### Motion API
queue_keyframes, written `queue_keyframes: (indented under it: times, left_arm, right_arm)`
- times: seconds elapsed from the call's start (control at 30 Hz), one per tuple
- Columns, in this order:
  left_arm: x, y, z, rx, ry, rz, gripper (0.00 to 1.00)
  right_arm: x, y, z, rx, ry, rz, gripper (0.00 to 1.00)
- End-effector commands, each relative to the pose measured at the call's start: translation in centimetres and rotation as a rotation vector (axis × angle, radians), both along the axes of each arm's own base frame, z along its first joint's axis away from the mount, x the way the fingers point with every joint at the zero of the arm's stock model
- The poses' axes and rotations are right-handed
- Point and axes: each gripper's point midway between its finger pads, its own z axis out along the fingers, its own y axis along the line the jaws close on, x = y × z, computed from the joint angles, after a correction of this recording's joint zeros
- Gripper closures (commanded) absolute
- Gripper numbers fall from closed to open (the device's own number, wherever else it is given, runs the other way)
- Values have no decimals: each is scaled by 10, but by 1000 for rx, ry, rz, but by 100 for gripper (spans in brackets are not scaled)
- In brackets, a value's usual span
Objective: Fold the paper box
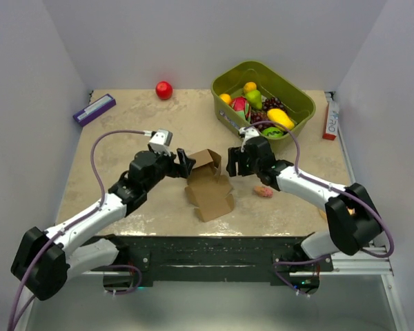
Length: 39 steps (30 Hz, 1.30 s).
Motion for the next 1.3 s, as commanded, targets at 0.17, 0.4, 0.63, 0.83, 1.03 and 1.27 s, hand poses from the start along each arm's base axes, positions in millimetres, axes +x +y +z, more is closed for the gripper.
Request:
queue_keyframes:
  times: [0.17, 0.4, 0.63, 0.83, 1.03, 1.27]
  left_arm:
    - [27, 18, -19, -29, 45, 24, 13]
    - [63, 10, -9, -14, -111, -37, 12]
    - [79, -19, -22, 12, -158, -239, 16]
    - [88, -25, -32, 24, -170, -288, 22]
    - [86, -28, -45, 8, -162, -346, 34]
    - [87, -33, -56, -21, -154, -412, 44]
  right_arm:
    - [14, 46, -6, -10, -172, 200, 26]
    - [23, 51, -16, -7, -192, 202, 25]
    - [25, 57, -18, 10, -223, 234, 25]
    - [29, 65, -16, 21, -265, 264, 25]
    - [35, 68, -14, 19, -310, 285, 26]
    - [33, 80, -14, 43, -329, 347, 30]
